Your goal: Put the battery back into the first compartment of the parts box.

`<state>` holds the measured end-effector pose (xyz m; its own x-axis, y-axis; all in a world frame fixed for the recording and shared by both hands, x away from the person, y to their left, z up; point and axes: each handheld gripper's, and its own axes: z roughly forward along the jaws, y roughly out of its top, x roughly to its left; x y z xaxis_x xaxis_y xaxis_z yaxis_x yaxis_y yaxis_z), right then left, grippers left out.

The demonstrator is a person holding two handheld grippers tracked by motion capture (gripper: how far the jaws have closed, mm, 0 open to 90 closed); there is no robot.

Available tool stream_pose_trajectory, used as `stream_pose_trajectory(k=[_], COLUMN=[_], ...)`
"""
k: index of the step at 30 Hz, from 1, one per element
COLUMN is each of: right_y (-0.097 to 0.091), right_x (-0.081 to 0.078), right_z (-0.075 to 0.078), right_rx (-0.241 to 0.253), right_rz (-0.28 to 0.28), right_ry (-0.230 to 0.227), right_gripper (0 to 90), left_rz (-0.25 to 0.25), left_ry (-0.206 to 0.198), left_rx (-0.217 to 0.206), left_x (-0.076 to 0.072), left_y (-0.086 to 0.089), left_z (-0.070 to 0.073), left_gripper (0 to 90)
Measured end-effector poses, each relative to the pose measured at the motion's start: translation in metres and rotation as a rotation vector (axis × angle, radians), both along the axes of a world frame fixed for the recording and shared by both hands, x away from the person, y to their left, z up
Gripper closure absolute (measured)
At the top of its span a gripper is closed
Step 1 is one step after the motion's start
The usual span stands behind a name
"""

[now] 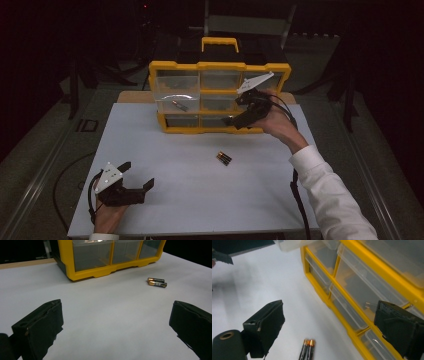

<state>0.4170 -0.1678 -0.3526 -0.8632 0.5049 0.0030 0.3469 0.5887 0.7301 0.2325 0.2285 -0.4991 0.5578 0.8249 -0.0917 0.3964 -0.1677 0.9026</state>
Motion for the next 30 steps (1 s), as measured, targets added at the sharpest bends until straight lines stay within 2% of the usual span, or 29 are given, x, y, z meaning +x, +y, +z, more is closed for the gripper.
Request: stream_pose_trajectory(k=[8,18,30], right_y=[-0.005,-0.008,-0.007], right_x=[-0.006,-0.012,-0.012], right_z=[-0.014,-0.037,-0.062], right_rx=[-0.01,-0.093,-0.141], right_rz=[0.005,-0.002,-0.009], right_ry=[0.004,0.01,0.055], right_gripper=[8.6,9.1,12.5], left_rz=[0.0,0.0,0.0], left_ry=[0.001,0.0,0.002], left_rx=[-0.001,0.0,0.002], left_x=[0.0,0.0,0.0], left_y=[0.0,-0.001,-0.001], left_z=[0.0,0.0,0.0], left_gripper=[0.0,0.0,0.0])
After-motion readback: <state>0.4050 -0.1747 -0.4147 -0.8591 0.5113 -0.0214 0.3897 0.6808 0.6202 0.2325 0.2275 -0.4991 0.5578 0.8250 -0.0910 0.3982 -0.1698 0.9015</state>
